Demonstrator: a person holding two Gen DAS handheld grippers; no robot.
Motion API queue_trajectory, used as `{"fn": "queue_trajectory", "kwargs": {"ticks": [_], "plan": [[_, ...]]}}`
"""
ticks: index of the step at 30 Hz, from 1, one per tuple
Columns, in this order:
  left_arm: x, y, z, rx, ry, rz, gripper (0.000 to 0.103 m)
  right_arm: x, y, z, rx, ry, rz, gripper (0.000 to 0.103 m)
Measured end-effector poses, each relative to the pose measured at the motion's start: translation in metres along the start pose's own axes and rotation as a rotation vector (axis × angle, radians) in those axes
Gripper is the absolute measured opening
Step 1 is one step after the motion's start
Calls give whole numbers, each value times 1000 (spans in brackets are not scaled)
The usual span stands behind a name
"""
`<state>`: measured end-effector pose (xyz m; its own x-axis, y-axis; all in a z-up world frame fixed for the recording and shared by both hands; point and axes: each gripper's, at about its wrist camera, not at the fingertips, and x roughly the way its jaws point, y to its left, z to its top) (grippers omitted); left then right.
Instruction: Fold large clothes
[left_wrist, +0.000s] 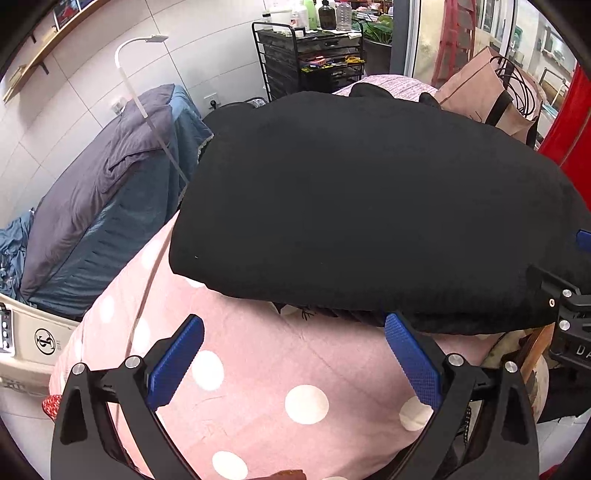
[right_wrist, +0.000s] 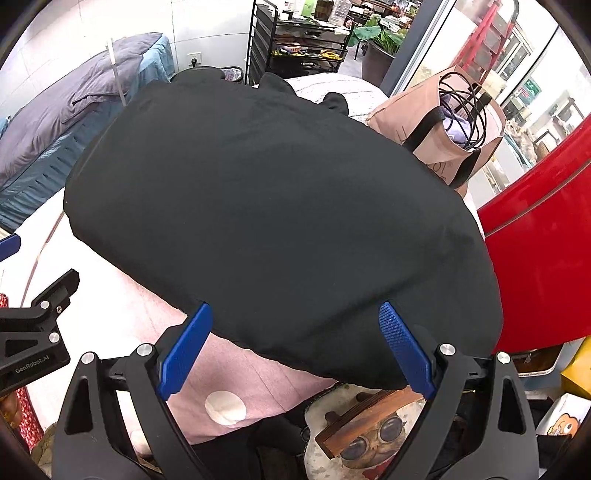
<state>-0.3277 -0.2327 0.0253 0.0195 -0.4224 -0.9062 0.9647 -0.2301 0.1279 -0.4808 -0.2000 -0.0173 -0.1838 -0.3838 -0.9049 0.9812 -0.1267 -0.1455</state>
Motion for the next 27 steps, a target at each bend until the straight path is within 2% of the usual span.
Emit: {"fn": "queue_trajectory", "kwargs": {"ticks": [10, 15, 20, 27], "plan": [[4, -10, 0, 46, 10, -4, 97, 6, -5, -1, 21, 21, 0, 91], [0, -14, 1, 57, -24, 13, 97, 8, -6, -2, 26, 28, 0, 91], [1, -13, 4, 62, -11, 47, 97, 9, -7, 0, 24, 26, -8, 91], [-1, -11, 4, 54, -14, 55, 97, 9, -7, 1, 23, 24, -11, 91]]}}
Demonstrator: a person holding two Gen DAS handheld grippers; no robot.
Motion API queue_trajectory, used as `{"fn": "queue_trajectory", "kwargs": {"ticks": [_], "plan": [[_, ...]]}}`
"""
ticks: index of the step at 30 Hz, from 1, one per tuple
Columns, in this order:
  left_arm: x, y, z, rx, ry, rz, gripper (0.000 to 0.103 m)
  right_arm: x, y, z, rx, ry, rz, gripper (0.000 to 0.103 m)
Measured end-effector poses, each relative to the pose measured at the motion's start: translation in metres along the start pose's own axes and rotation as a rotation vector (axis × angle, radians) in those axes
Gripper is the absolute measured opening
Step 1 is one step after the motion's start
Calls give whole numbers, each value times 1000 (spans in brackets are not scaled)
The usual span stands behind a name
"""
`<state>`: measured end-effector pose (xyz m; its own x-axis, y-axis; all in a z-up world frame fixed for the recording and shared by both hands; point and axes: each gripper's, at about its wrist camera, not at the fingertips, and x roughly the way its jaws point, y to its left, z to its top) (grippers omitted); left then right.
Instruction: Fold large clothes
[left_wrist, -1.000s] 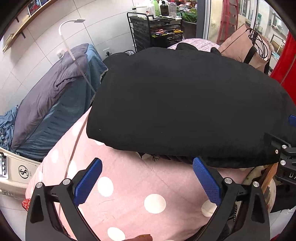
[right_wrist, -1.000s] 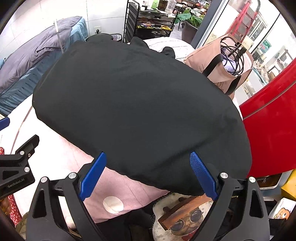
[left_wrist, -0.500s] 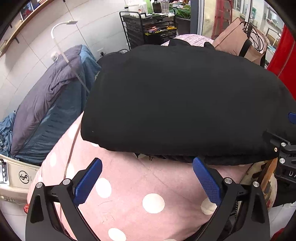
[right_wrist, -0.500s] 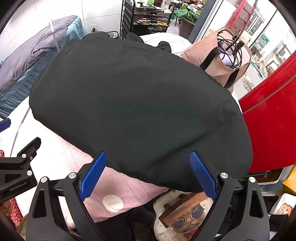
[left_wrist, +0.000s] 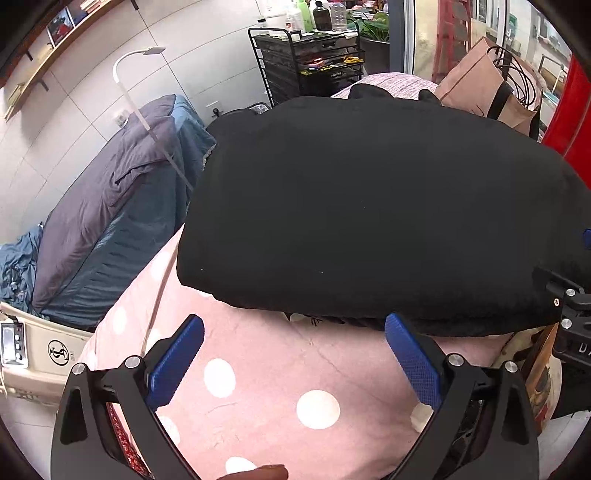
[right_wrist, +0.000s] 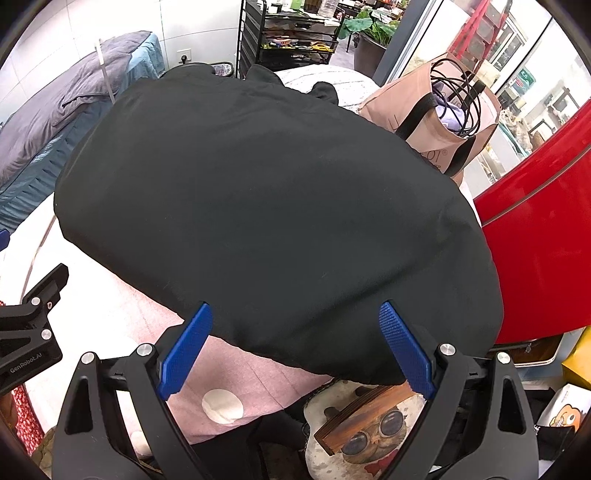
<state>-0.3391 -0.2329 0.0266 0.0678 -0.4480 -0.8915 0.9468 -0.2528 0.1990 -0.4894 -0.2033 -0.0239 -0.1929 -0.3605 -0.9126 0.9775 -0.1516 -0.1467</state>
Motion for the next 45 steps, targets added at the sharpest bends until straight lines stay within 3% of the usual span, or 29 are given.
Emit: {"fn": "queue_trajectory", "kwargs": {"ticks": [45], "plan": [[-1, 0, -6, 14, 7, 7, 97, 1, 2, -2, -4, -3, -3, 91]]}}
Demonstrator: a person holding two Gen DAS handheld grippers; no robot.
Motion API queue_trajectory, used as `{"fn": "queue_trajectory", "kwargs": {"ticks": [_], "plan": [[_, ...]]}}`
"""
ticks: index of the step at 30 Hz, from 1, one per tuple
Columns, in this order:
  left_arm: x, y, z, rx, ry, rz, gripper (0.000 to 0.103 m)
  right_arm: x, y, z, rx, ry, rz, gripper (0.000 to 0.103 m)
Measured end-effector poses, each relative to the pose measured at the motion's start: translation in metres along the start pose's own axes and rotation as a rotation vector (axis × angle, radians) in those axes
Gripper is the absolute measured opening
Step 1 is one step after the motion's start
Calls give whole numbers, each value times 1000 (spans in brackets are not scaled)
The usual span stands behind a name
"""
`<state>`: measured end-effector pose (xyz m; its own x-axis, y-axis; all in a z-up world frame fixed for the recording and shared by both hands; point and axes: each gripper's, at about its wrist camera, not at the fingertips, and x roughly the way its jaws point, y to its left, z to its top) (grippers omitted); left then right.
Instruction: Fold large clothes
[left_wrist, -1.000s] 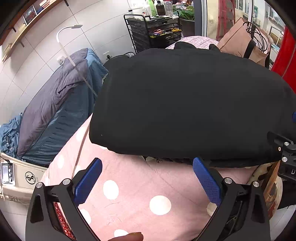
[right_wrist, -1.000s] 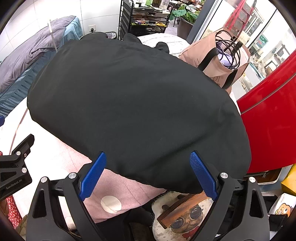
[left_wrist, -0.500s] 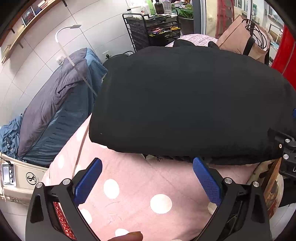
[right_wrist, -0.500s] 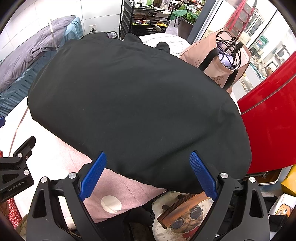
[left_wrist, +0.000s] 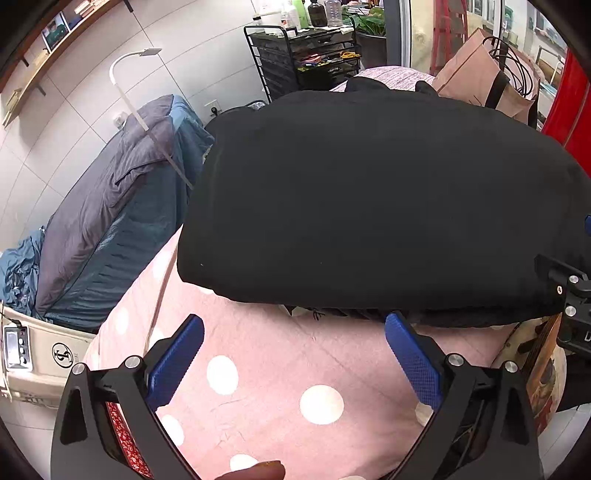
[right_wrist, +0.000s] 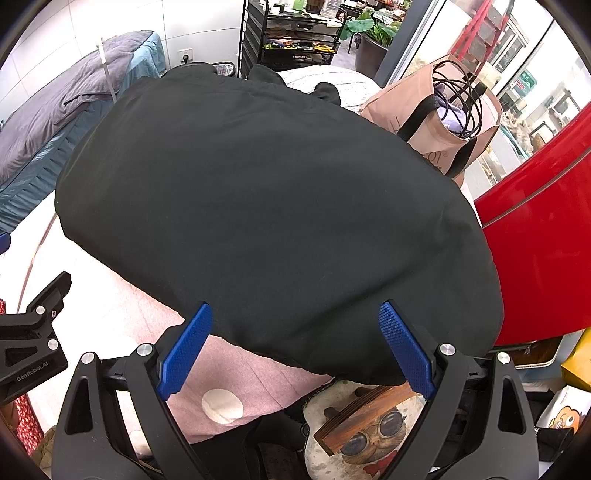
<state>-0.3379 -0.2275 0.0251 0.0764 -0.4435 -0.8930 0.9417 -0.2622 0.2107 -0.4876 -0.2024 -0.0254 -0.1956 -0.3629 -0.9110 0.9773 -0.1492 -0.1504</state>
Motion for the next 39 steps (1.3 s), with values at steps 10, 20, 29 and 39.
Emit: {"fn": "queue_trajectory", "kwargs": {"ticks": [10, 20, 29, 39], "plan": [[1, 1, -3, -5, 1, -15, 97, 1, 0, 1, -2, -6, 0, 91], [1, -2, -5, -6, 7, -37, 97, 0, 0, 0, -3, -5, 0, 91], [-8, -12, -14, 24, -103, -42, 97, -1, 4, 2, -27, -33, -33, 91], [-11, -14, -18, 15, -144, -57, 97, -2, -1, 4, -11, -41, -44, 91]]}}
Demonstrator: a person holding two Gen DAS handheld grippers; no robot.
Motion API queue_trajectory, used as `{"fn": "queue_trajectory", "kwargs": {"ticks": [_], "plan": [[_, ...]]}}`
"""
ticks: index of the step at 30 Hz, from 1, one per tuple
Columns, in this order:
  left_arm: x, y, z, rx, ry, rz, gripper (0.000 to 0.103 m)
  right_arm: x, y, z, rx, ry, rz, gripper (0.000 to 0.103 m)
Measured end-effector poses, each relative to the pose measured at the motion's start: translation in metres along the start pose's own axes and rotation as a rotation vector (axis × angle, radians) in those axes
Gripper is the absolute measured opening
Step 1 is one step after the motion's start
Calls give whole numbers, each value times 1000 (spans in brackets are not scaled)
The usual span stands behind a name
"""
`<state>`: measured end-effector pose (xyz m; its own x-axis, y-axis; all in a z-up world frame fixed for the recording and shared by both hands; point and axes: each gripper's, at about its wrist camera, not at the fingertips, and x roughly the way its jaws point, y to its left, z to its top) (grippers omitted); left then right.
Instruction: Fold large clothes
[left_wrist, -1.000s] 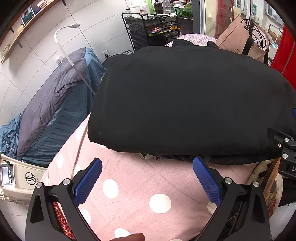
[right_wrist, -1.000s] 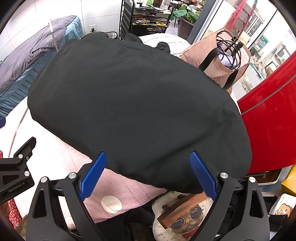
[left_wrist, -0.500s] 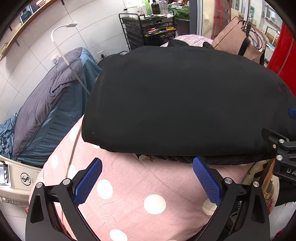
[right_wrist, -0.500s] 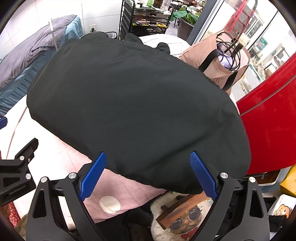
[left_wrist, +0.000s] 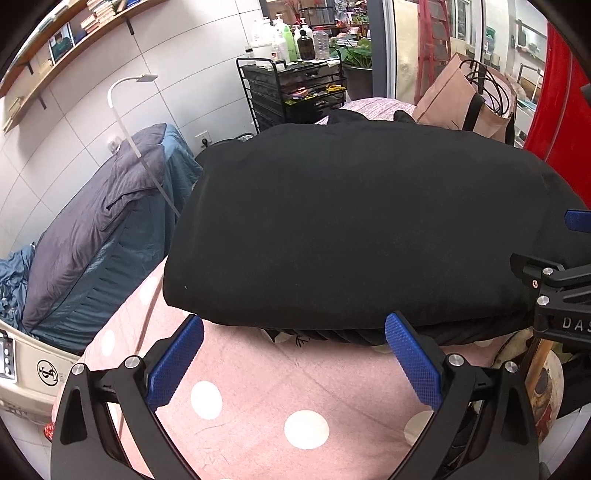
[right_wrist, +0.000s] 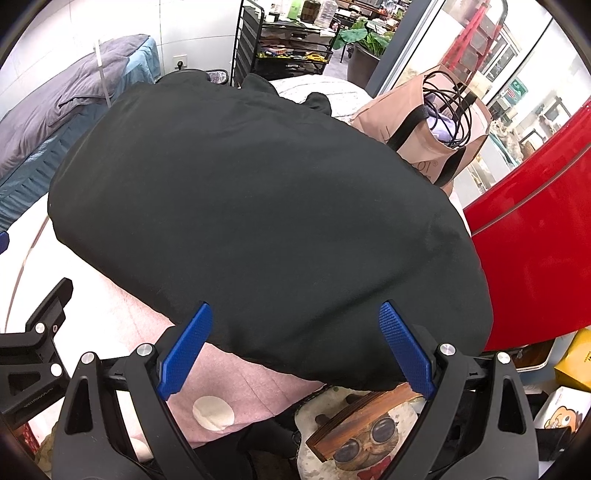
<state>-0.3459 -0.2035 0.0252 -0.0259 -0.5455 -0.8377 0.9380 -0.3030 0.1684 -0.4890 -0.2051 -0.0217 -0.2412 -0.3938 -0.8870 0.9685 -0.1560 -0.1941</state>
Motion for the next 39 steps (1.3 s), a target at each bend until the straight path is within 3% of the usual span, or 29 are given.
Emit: {"fn": "queue_trajectory", "kwargs": {"ticks": [12, 33, 39], "plan": [[3, -3, 4, 20, 42, 73, 97, 0, 0, -1, 2, -4, -1, 91], [3, 2, 5, -19, 60, 45, 97, -2, -1, -1, 4, -5, 1, 91], [3, 3, 3, -33, 52, 5, 97, -1, -1, -1, 4, -6, 1, 91]]}}
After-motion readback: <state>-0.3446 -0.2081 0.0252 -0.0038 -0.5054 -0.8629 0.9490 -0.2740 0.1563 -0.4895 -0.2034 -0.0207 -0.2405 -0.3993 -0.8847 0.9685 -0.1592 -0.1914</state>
